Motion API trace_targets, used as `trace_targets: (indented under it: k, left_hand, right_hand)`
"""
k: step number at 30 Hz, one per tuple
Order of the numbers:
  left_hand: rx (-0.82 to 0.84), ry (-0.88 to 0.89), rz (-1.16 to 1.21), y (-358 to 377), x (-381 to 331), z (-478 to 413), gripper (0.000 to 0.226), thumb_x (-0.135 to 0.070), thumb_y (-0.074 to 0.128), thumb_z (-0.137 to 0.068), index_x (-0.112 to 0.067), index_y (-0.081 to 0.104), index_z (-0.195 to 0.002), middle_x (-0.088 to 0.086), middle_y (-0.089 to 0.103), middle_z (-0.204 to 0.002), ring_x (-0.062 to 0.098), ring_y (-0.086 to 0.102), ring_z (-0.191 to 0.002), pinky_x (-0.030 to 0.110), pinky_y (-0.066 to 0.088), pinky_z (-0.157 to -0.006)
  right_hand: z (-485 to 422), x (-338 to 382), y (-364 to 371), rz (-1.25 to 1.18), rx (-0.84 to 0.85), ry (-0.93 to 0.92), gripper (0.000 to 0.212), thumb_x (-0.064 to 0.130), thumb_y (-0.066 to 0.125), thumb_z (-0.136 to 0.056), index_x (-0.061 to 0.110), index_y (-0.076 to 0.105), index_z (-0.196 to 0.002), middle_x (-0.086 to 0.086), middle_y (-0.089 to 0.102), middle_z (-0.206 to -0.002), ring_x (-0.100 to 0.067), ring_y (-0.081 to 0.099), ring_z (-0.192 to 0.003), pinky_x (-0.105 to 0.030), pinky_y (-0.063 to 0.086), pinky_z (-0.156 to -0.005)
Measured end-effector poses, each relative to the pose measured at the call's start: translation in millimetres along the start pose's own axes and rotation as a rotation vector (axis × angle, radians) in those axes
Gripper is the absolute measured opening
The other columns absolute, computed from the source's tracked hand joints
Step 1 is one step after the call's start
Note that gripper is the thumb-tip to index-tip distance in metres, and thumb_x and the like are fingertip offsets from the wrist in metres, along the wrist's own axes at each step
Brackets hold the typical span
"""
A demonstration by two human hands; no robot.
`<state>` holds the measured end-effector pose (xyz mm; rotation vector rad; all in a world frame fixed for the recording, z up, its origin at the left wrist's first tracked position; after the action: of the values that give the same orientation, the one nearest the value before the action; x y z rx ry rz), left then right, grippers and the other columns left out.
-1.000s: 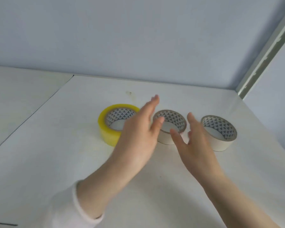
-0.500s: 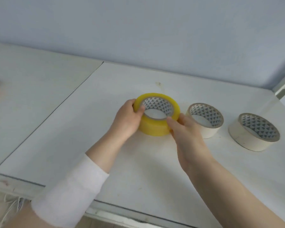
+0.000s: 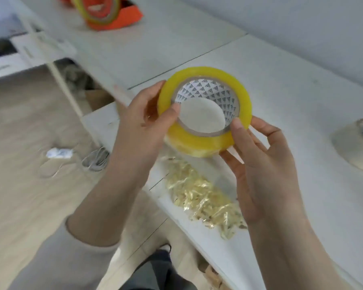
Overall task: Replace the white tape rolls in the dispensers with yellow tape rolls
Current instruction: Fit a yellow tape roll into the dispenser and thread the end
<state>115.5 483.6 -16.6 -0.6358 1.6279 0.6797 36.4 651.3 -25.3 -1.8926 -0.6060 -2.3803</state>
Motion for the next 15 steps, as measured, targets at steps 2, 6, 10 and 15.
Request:
trace_targets:
  k: [2,6,10,15]
  left_hand:
    - [-0.11,-0.035,-0.006,-45,9,20,0.045,-0.019,0.06,-0.076,-0.014,0.058,-0.121,0.003,0.067,-0.115,0.012,0.063,-0.107,0.026,0.049,-0.092]
    - [-0.289,-0.046,-0.021,-133,16,63,0.03,-0.018,0.06,-0.074,-0.028,0.06,-0.103,-0.005,0.068,-0.104,0.008,0.063,-0.101,0.024,0.049,-0.085]
    - [-0.486,-0.104,0.022,-223,28,104,0.026,-0.023,0.067,-0.072,-0.031,0.062,-0.097,-0.005,0.069,-0.106,0.013,0.064,-0.105,0.03,0.049,-0.088]
    - [-0.638,-0.31,0.244,-323,66,153,0.051,-0.031,0.069,-0.076,-0.018,0.053,-0.123,0.004,0.07,-0.115,0.017,0.069,-0.101,0.04,0.054,-0.09]
  right_hand:
    - [11,-24,28,0.006,0.131,0.11,0.028,0.018,0.069,-0.076,0.023,0.052,-0.097,-0.011,0.068,-0.112,-0.019,0.068,-0.097,-0.035,0.054,-0.089]
    - [38,-68,92,0.062,0.409,0.262,0.053,0.024,0.07,-0.057,0.018,0.055,-0.108,-0.005,0.073,-0.1,-0.016,0.07,-0.089,-0.033,0.055,-0.083]
    - [71,-123,161,0.103,0.631,0.444,0.059,0.018,0.067,-0.061,0.013,0.056,-0.118,-0.006,0.074,-0.094,-0.02,0.07,-0.088,-0.034,0.057,-0.083]
    - [123,-203,240,0.211,0.846,0.655,0.055,0.016,0.067,-0.063,0.01,0.058,-0.117,-0.009,0.076,-0.093,-0.021,0.072,-0.084,-0.028,0.058,-0.066]
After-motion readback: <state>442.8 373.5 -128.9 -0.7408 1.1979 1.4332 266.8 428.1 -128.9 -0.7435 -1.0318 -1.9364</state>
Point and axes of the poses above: each hand's wrist, its own z-axis away from the middle knuckle, its own y-axis out of the palm, x = y × z, the point moved 8 cm from there along -z, towards the middle knuckle
